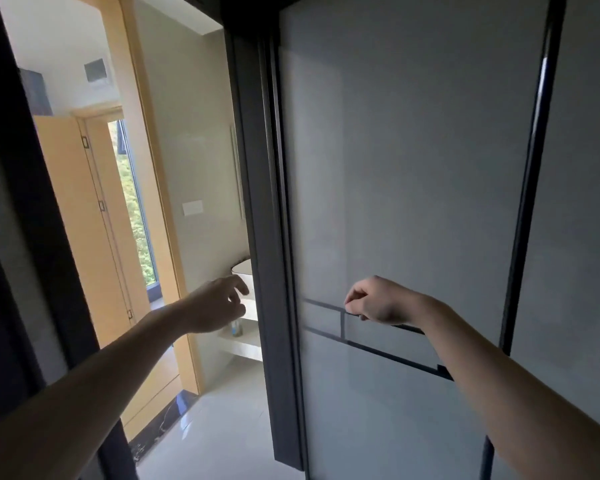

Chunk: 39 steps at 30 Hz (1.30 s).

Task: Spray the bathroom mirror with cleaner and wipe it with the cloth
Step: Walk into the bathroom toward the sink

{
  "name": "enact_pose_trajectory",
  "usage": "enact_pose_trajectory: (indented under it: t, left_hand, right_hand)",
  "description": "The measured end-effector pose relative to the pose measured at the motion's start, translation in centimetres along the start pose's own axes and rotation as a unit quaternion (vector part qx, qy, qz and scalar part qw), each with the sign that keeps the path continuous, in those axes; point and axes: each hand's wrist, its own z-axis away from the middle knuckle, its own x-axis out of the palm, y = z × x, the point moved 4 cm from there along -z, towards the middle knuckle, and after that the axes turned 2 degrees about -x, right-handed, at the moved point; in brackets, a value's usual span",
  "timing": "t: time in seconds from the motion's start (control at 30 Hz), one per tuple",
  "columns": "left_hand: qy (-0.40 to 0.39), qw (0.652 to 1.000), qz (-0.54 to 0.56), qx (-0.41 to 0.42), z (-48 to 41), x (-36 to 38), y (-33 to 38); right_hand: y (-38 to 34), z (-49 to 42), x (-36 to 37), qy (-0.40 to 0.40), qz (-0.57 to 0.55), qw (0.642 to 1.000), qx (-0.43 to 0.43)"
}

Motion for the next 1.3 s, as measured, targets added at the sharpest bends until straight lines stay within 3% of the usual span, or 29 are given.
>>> enact_pose_trajectory:
  t: [0.23,0.4,0.53,0.73,0.9,1.07,1.3]
  left_hand:
    - [-0.036,0.998,0.020,-0.037,-10.5,5.1,-4.4]
    - [-0.073,0.994,0.044,-0.065,-18.2,7.9,-8.2]
    - [-0.069,0.992,0.060,-0.087,-23.2,7.8,-11.8]
    - [-0.078,0.990,0.067,-0.097,-27.2,7.9,-16.8]
    - [-0.049,0.977,0.129,-0.165,-29.6,8.3,-22.0]
    - [-0.090,0.971,0.119,-0.187,-32.6,10.5,-26.9]
    - [-0.086,0.945,0.125,-0.290,-36.1,9.5,-37.7]
  right_hand:
    - [3.7,-10.3,2.5,-0.077,0.072,0.994,0.023]
    - [4.3,-20.0,2.6,-0.090,0.073,0.993,0.024]
    - [4.7,-26.0,3.5,-0.051,0.043,0.998,0.009]
    - [6.3,-32.2,10.0,-0.126,0.035,0.990,0.050]
    - [2.5,-38.6,15.6,-0.176,0.027,0.984,0.011]
    - [0.0,-45.7,20.4,-0.204,0.016,0.978,-0.040]
    - [-3.0,-59.2,27.4,-0.239,0.006,0.967,-0.087]
